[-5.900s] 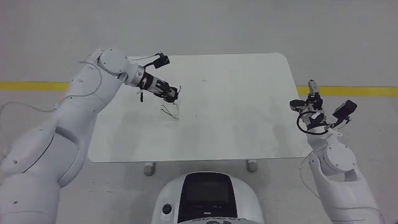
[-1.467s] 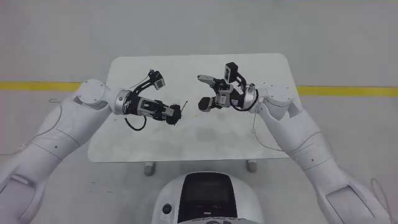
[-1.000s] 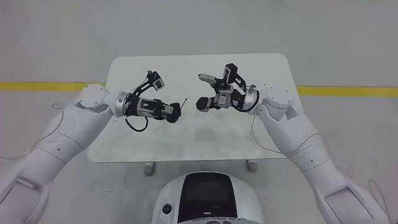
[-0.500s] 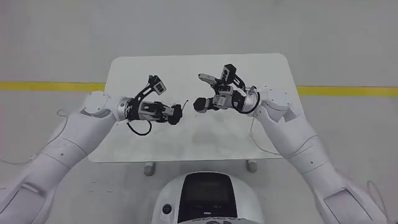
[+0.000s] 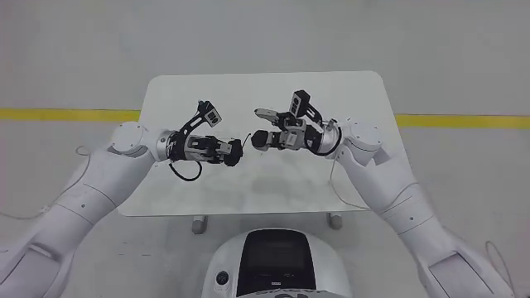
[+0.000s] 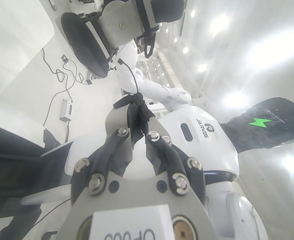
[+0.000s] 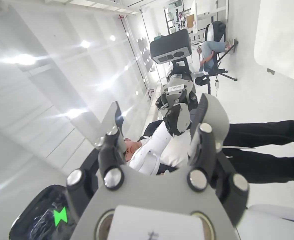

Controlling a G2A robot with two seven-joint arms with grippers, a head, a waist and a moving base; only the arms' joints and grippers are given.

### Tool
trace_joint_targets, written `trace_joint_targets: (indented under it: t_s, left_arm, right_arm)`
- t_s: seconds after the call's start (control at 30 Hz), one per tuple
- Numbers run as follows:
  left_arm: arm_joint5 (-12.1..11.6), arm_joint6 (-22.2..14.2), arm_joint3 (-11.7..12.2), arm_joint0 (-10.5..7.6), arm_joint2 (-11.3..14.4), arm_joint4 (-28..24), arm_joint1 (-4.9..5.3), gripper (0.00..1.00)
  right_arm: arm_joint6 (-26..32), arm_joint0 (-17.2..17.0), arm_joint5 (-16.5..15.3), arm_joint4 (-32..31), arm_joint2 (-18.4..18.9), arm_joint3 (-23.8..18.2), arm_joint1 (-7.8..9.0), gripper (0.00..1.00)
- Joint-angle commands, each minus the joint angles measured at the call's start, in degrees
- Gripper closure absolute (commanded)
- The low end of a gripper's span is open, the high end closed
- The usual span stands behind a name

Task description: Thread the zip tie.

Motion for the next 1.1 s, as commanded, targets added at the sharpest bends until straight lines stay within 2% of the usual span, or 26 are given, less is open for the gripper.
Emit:
trace_joint_targets:
  t_s: [0.0,0.2,0.27,0.43,0.67,0.8,0.97,1.07]
  left_arm:
    - [0.0,0.0,0.0,0.0,0.0,0.0,0.0,1.0]
    - [0.0,0.0,0.0,0.0,0.0,0.0,0.0,1.0]
    - [0.0,0.0,0.0,0.0,0.0,0.0,0.0,1.0]
    - [0.0,0.0,0.0,0.0,0.0,0.0,0.0,1.0]
    - [0.0,0.0,0.0,0.0,0.0,0.0,0.0,1.0]
    - [0.0,0.0,0.0,0.0,0.0,0.0,0.0,1.0]
    - [0.0,0.0,0.0,0.0,0.0,0.0,0.0,1.0]
    - [0.0,0.0,0.0,0.0,0.0,0.0,0.0,1.0]
  right_arm:
    - [0.02,-0.23,-0.11,-0.02,0.02,-0.06,0.0,0.62]
    - [0.47,-1.43,-0.2,0.03,0.42,-1.47,0.13,0.65]
    - [0.87,-1.67,0.12,-0.18,0.45,-1.95,0.2,0.71]
    - [1.37,-2.04,0.55,-0.44,0.61,-2.61,0.3,0.76]
    - [1.5,-1.56,0.79,-0.74,-0.26,-2.44,0.06,0.76]
    - [1.21,-1.09,0.64,-0.87,-0.77,-1.96,-0.14,0.84]
    - [0.82,-0.71,0.7,-1.1,-1.13,-1.56,-0.31,0.85]
    - [0.74,-0.62,0.7,-1.16,-1.15,-1.46,-0.35,0.89]
